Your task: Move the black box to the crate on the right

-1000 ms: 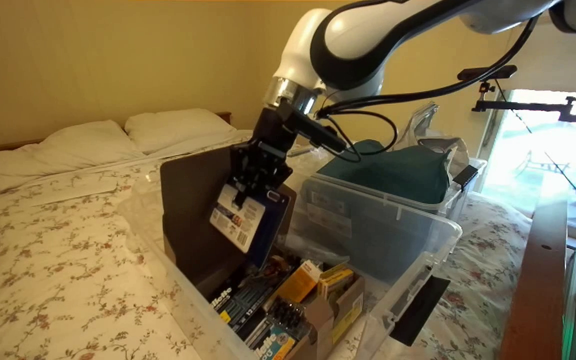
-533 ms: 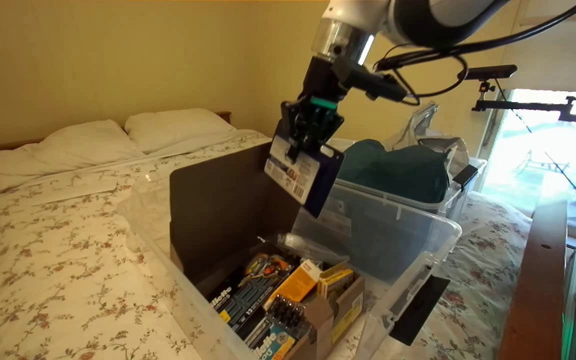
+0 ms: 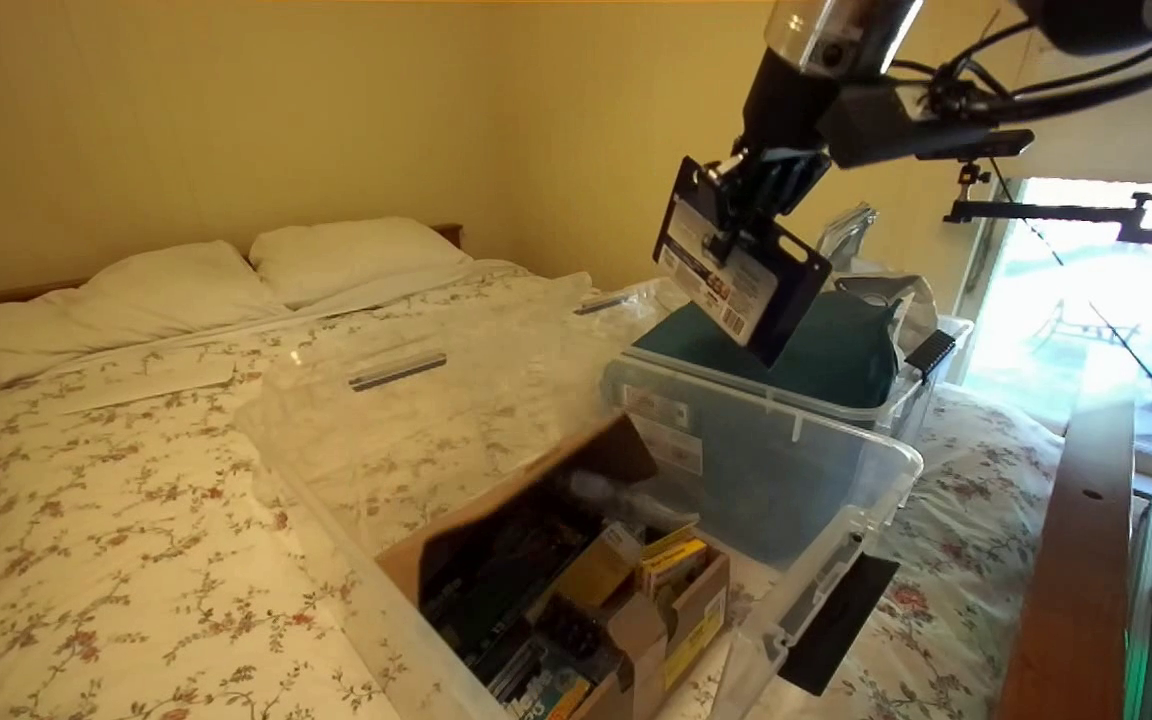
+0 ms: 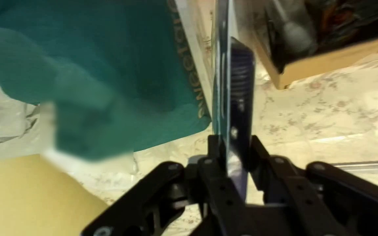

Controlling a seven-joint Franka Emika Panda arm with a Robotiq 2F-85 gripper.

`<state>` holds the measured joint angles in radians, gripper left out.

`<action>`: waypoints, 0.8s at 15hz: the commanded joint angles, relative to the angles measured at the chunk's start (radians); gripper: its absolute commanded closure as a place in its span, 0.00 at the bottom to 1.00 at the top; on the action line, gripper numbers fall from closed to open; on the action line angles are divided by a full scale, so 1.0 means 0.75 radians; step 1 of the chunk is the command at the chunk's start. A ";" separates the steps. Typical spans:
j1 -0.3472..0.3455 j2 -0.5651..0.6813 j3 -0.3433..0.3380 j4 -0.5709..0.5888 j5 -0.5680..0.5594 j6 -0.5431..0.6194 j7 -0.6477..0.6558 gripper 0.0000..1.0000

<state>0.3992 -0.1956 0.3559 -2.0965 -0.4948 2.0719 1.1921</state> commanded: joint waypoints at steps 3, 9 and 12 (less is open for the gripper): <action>-0.110 0.101 0.084 -0.150 -0.271 0.007 0.176 0.94; -0.142 0.243 -0.046 -0.213 0.024 0.367 -0.162 0.94; -0.172 0.297 -0.095 -0.215 0.270 0.451 -0.379 0.43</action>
<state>0.2822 -0.0116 0.3061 -2.2573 -0.4566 2.3355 1.0361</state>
